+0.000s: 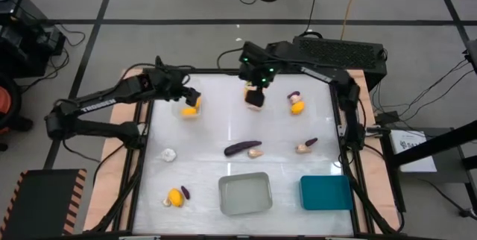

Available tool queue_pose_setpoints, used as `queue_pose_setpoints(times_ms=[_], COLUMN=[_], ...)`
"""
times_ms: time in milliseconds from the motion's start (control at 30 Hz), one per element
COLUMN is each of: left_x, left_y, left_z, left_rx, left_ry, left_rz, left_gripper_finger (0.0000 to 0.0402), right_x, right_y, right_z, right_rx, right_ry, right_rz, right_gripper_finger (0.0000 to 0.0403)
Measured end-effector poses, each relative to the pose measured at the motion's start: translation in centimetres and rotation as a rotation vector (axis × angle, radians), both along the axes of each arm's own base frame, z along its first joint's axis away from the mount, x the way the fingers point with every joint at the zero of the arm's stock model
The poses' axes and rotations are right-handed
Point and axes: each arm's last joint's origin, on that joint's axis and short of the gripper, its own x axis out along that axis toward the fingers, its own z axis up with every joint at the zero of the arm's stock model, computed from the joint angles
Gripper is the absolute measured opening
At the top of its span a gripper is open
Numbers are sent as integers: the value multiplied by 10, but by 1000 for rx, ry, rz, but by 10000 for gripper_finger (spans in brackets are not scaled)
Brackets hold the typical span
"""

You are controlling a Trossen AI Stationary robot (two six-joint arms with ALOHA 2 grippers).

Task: Sort produce into baskets
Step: Put the lemon into the transparent bin

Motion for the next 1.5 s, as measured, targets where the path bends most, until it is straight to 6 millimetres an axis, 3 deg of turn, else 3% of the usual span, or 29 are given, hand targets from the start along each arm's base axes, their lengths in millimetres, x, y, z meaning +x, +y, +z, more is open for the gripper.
queue_pose_setpoints(times_ms=[300,500,833,1033,1267,1367,1500], left_x=[77,127,200,238,261,266,272], left_y=[-23,-43,-57,-44,-34,-33,-28], left_z=[-11,-25,-29,-10,13,8,-15], left_rx=[-22,2,47,157,251,309,341], left_ry=[-292,-483,-455,-472,-336,-252,-139], left_rz=[-62,-165,-264,-366,-539,-598,-584], left_gripper_finger=[313,313,313,313,313,313,313], right_x=[-63,-108,-172,-187,-189,-190,-189], right_y=[41,70,120,137,148,150,150], right_z=[18,-10,-51,-63,-68,-71,-74], right_rx=[-28,-27,209,319,334,277,216], right_ry=[-54,-148,-275,-389,-438,-415,-408], right_rz=[83,72,29,-38,-121,-161,-260], right_gripper_finger=[313,313,313,313,313,313,313])
